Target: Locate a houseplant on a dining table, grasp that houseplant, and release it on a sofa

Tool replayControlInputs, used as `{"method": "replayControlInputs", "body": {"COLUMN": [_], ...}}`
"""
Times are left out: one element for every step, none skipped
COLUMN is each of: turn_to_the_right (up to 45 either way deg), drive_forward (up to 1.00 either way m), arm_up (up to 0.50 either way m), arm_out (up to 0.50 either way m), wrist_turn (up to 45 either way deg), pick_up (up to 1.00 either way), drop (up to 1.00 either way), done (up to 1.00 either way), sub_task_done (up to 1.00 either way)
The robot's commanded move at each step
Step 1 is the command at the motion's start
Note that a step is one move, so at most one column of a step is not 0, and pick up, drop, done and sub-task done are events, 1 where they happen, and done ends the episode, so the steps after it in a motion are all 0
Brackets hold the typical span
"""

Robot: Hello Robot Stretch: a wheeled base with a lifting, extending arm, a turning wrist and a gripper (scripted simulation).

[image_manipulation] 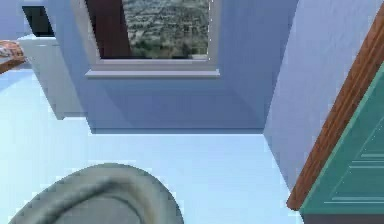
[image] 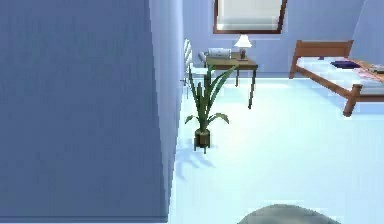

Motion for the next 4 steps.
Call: {"method": "replayControlInputs", "body": {"turn_to_the_right": [-45.0, -45.0, -45.0, -6.0], "drive_forward": [0.0, 0.0, 0.0, 0.0], "arm_up": [0.0, 0.0, 0.0, 0.0], "arm_out": [0.0, 0.0, 0.0, 0.0], "wrist_turn": [0.0, 0.0, 0.0, 0.0], "pick_up": [0.0, 0.0, 0.0, 0.0], "drop": [0.0, 0.0, 0.0, 0.0], "done": [0.0, 0.0, 0.0, 0.0], "sub_task_done": [0.0, 0.0, 0.0, 0.0]}}
